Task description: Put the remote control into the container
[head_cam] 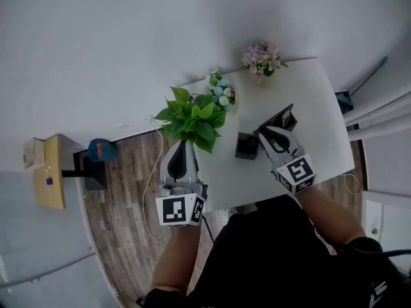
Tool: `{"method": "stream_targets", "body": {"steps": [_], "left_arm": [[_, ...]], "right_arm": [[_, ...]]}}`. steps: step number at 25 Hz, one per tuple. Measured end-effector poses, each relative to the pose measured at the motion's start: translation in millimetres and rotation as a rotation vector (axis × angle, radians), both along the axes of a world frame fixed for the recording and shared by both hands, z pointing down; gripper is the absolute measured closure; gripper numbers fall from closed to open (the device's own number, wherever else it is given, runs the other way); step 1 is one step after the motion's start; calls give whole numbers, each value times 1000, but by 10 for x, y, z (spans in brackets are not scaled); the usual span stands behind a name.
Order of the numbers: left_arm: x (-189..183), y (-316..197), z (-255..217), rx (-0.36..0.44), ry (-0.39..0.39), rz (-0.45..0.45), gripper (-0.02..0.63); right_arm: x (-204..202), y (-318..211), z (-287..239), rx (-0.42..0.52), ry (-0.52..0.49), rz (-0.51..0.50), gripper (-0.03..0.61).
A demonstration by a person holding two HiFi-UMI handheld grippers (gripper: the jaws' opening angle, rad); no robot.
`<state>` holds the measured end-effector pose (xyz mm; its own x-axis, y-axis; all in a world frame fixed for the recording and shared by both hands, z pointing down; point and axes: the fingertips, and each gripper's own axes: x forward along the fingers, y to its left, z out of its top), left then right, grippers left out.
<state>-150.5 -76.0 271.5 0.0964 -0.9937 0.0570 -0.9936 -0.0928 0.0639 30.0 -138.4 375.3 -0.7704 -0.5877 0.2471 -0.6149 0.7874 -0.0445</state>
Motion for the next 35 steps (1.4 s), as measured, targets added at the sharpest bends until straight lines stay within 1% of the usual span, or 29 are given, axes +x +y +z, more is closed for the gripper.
{"method": "stream_targets", "body": {"steps": [2, 7, 18, 25, 28, 32, 35], "left_arm": [[40, 9, -63, 14, -3, 13, 614], [117, 37, -173, 31, -14, 41, 614], [287, 123, -144, 22, -23, 88, 614], [262, 101, -173, 31, -33, 77, 614], [256, 22, -185, 25, -53, 76, 614], [271, -37, -238, 44, -53, 83, 614], [259, -67, -196, 39, -62, 87, 614]], "right_arm": [[119, -13, -63, -8, 5, 36, 529], [407, 9, -271, 13, -10, 102, 540], [988, 25, -621, 60, -38, 228, 575], [1042, -20, -625, 23, -29, 225, 577], [1027, -68, -659, 31, -34, 227, 577], [964, -127, -674, 42, -36, 219, 577], [941, -142, -683, 50, -36, 217, 577]]}}
